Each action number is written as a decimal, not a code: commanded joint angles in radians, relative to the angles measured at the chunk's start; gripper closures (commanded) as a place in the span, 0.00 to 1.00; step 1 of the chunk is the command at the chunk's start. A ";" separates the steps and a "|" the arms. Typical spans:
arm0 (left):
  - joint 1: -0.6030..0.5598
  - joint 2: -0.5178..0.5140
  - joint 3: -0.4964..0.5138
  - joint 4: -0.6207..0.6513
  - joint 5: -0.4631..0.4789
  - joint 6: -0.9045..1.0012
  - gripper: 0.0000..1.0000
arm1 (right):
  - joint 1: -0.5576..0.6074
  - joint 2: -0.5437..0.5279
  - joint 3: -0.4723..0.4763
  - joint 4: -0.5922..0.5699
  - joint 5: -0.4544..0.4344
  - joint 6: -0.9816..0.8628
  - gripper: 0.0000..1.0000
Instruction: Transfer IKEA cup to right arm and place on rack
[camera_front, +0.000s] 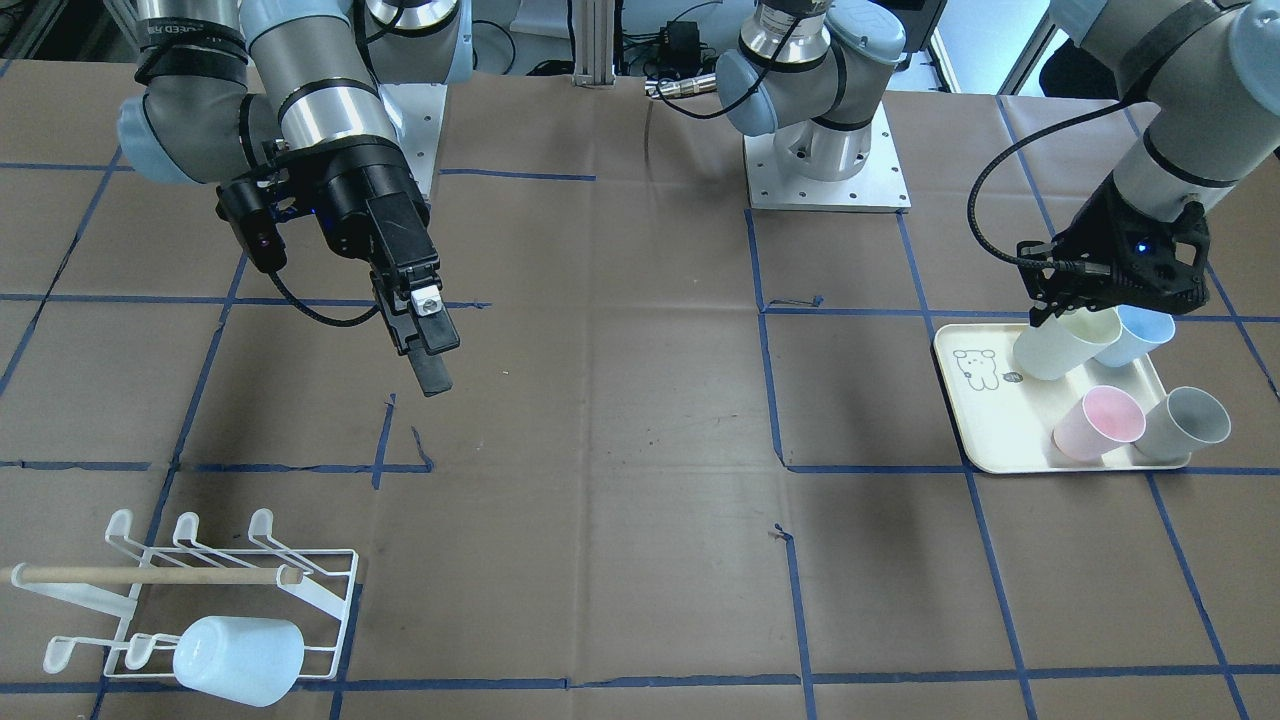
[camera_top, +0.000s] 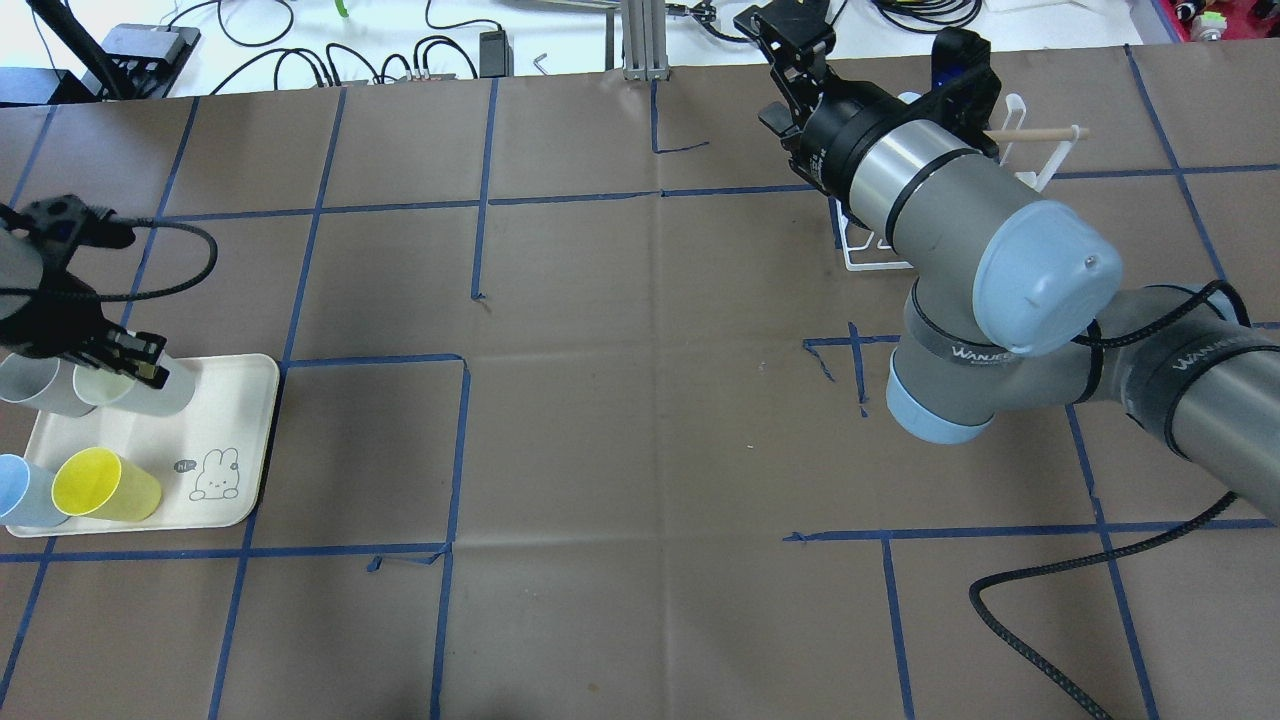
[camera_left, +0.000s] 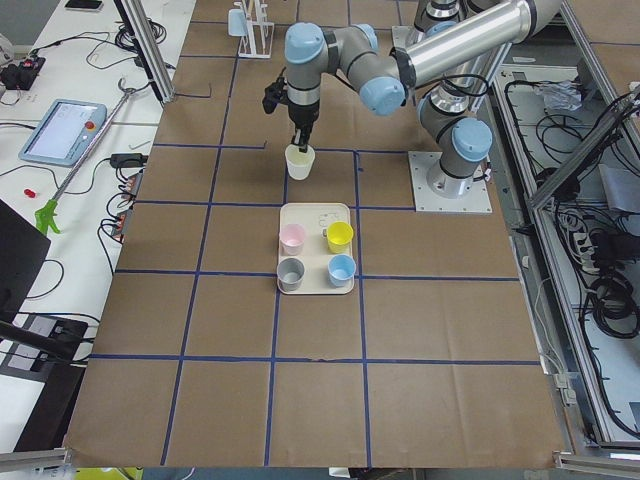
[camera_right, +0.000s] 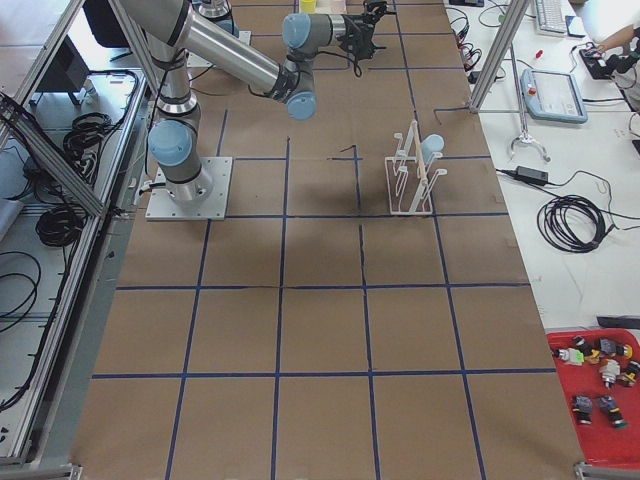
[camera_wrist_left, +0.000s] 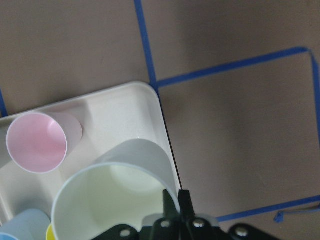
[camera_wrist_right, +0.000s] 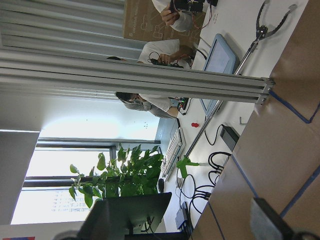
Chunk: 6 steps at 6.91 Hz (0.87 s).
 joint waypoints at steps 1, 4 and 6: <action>-0.181 -0.117 0.212 -0.077 -0.005 -0.200 1.00 | 0.008 -0.002 0.003 0.004 0.037 0.078 0.00; -0.312 -0.119 0.204 0.053 -0.199 -0.392 1.00 | 0.009 -0.006 0.040 0.026 0.032 0.077 0.00; -0.309 -0.094 0.129 0.306 -0.439 -0.348 1.00 | 0.009 -0.004 0.029 0.036 0.026 0.148 0.00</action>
